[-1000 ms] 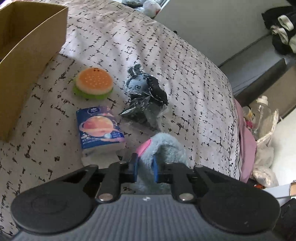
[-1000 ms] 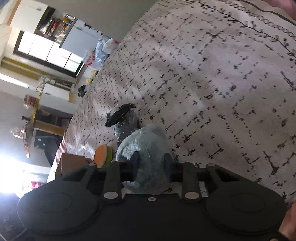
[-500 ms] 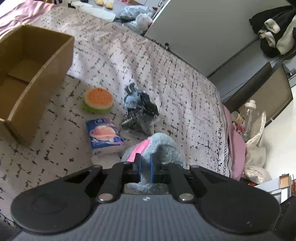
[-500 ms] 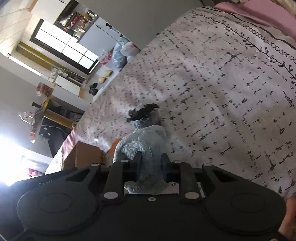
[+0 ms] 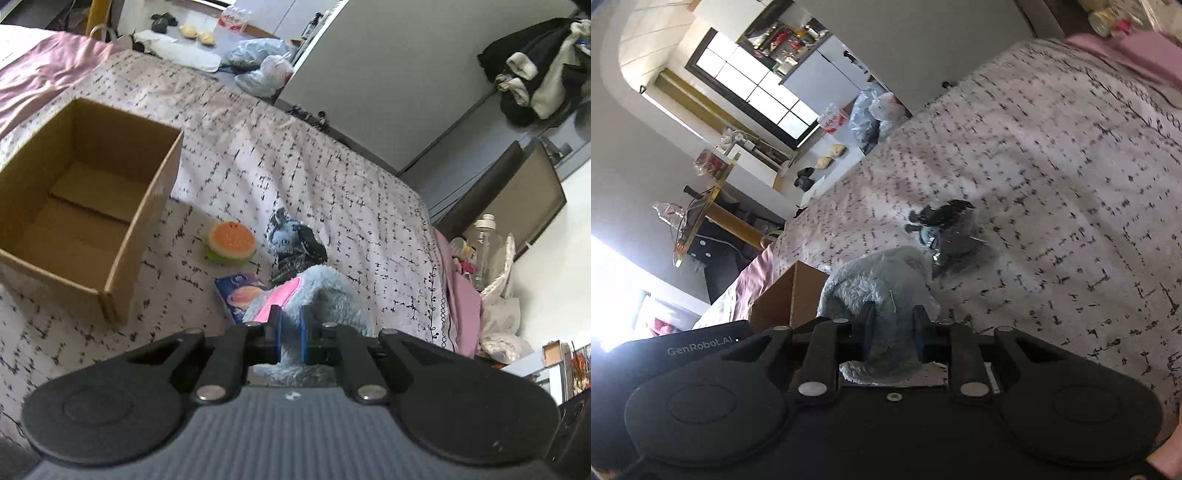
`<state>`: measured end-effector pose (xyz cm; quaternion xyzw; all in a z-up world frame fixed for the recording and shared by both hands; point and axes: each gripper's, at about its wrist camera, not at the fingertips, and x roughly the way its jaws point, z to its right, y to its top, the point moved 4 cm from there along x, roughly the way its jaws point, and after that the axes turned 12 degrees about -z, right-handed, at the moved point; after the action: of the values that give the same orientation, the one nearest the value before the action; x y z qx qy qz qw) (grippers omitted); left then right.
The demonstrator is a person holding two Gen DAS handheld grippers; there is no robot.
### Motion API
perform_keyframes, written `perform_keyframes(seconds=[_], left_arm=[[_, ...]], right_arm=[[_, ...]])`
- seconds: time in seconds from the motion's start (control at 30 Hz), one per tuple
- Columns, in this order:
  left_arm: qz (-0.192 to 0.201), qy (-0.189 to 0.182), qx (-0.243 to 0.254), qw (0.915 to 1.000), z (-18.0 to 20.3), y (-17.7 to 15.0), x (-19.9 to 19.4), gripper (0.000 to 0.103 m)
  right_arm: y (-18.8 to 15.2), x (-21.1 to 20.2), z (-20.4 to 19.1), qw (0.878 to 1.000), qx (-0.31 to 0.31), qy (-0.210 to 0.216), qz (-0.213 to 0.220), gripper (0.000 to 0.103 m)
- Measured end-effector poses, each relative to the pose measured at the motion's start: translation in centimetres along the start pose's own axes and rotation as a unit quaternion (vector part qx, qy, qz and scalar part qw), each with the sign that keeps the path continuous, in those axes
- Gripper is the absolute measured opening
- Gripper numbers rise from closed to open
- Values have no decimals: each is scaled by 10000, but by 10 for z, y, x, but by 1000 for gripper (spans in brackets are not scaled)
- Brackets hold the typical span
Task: Organize soft objects
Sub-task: 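Lift the plush with the left tool and carry it over the cardboard box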
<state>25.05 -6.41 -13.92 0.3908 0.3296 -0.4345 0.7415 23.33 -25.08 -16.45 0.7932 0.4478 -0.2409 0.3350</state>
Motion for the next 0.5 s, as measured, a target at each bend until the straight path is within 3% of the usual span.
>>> perform_keyframes(seconds=[0.5], left_arm=[[446,-211,-68,9988,-42,19,-54,8]], right_arm=[[-15,6,-65,9990,-266,224,270,22]])
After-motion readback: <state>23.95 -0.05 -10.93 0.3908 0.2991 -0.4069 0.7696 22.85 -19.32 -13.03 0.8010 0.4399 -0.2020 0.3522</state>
